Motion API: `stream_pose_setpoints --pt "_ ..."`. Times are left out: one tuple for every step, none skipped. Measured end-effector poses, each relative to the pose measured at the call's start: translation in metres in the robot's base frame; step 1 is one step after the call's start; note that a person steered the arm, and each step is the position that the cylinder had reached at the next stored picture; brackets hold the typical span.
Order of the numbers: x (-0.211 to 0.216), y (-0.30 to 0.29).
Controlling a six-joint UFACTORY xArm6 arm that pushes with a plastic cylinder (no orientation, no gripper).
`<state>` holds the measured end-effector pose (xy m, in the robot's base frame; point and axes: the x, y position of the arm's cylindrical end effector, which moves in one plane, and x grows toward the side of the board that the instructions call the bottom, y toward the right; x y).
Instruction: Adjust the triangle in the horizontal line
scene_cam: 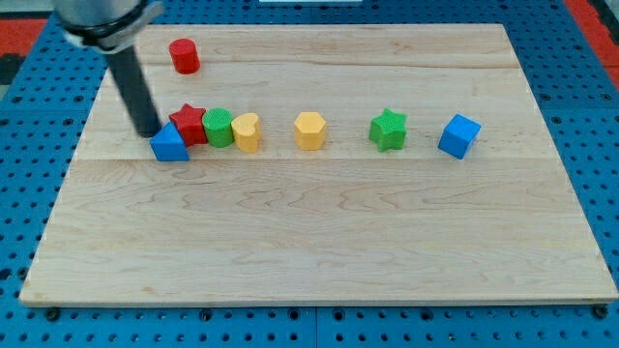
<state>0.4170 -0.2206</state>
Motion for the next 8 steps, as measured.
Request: stream_pose_setpoints --pt "0.070 -0.009" --pt "0.073 0.095" --pt "0.051 0.115" --pt "0.042 0.087" --pt "0.031 0.053" --pt "0.023 0.019" --pt "0.013 0.007" --pt "0.009 0.020"
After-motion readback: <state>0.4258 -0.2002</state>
